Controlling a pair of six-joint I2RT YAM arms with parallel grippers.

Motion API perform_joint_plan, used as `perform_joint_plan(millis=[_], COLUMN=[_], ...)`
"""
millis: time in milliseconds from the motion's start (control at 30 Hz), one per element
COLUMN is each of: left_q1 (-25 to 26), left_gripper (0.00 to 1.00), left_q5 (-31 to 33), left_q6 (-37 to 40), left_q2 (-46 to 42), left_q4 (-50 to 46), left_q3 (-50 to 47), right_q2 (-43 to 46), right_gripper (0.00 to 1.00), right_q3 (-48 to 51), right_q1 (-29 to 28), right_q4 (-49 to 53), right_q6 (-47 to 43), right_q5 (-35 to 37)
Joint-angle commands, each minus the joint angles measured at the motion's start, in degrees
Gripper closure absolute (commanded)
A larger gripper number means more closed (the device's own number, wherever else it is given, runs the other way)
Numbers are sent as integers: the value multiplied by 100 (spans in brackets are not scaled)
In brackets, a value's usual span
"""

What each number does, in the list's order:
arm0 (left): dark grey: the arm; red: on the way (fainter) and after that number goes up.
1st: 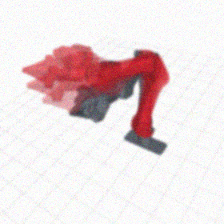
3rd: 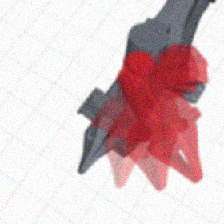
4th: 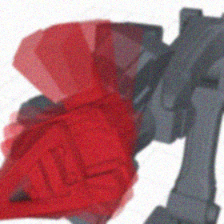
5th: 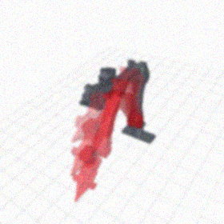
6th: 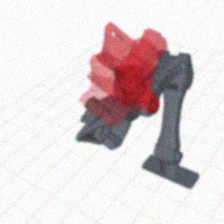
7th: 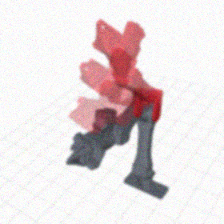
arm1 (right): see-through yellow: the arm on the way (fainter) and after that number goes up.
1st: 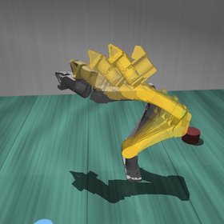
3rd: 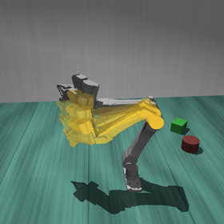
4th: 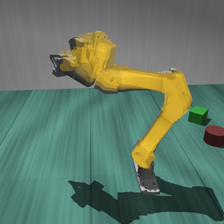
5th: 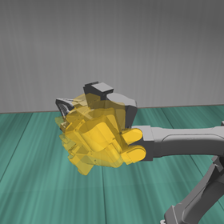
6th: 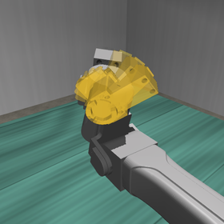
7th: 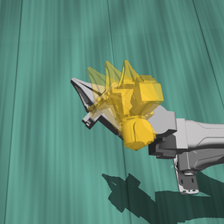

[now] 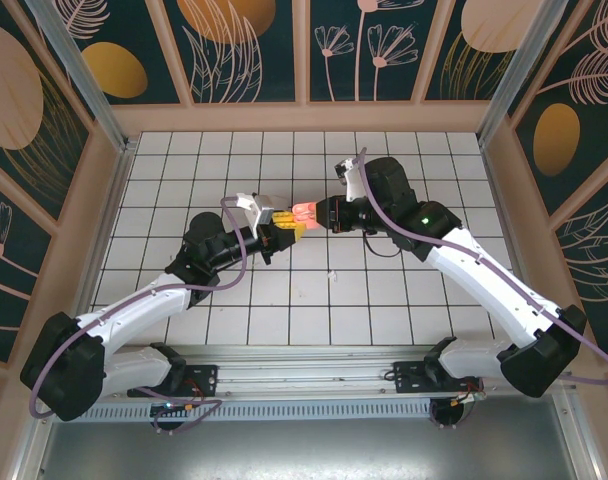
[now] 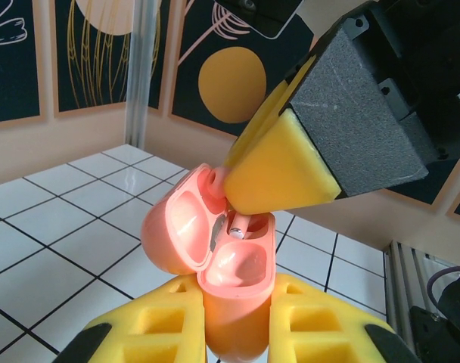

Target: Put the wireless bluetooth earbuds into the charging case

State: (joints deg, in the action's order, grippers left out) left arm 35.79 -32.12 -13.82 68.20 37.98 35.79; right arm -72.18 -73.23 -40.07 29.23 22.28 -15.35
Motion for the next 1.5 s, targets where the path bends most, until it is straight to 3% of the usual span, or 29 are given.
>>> perform_joint_plan(millis=[0, 300, 533, 733, 1467], left_q1=[26, 32, 29, 26, 33], left_gripper=[100, 100, 100, 100, 100], left_q5=[-107, -53, 6, 64, -430], left_q6=[-35, 302, 693, 885, 852], left_q2=[21, 17, 33, -9, 27], left_q4=[333, -96, -630, -910, -835], left_q3=[-2, 57, 183, 235, 224], right_q2=[-24, -67, -358, -550, -1289], right_gripper=[83, 94, 95, 96, 97], right_q3=[-145, -571, -1016, -1226, -1992], right_q1=[35, -75, -550, -664, -1241], right_q4=[-114, 487, 1127, 1433, 2683], right_q6=[-201, -865, -1552, -1890, -3185], right_q5=[-134, 221, 1103, 1341, 2696])
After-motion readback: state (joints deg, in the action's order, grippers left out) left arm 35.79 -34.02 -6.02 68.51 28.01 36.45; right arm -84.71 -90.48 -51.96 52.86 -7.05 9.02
